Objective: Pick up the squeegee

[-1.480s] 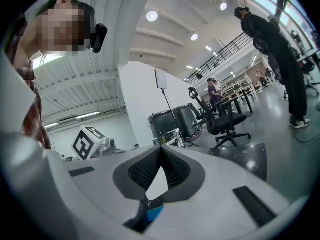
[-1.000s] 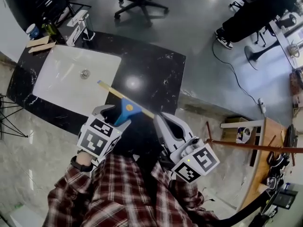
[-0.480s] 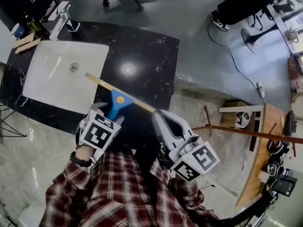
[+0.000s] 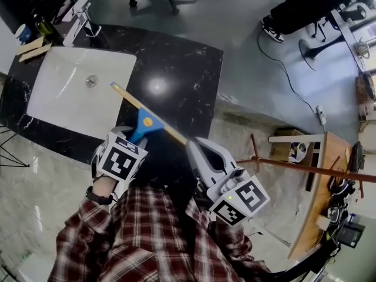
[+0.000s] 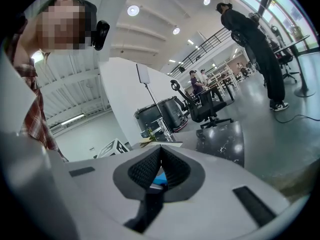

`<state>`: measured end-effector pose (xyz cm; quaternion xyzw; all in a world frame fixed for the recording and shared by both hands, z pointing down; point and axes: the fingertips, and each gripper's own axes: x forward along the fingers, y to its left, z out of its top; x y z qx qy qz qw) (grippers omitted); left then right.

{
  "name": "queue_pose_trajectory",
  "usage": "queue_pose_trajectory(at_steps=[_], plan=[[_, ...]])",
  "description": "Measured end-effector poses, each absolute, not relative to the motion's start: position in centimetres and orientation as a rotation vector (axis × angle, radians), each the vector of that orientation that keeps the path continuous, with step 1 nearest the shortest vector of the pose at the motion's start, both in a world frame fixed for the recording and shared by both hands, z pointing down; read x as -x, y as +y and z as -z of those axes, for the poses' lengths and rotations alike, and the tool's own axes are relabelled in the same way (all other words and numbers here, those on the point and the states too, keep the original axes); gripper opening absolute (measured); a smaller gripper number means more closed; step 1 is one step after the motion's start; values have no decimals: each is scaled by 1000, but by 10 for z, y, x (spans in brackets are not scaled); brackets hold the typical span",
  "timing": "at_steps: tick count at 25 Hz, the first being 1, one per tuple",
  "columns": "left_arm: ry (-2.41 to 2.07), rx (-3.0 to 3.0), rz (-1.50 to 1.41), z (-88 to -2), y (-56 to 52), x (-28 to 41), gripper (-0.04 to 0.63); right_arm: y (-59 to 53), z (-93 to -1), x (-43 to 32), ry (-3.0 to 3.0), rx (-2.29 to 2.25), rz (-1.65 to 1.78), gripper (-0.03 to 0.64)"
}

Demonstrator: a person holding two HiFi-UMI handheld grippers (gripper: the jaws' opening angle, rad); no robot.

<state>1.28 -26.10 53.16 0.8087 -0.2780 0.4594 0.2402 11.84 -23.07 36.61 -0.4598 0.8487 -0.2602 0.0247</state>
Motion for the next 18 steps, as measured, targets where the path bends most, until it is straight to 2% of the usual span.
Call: queue_pose_trajectory(at_steps=[9,18], plan=[[-837,-2265,-1091,-519,-271,-6,140,-228,-360,-108,2681,1405,761,12],[-997,-2393,-793,-455,-302,3,140,-227,-338,-86,2738,1357,661,12]])
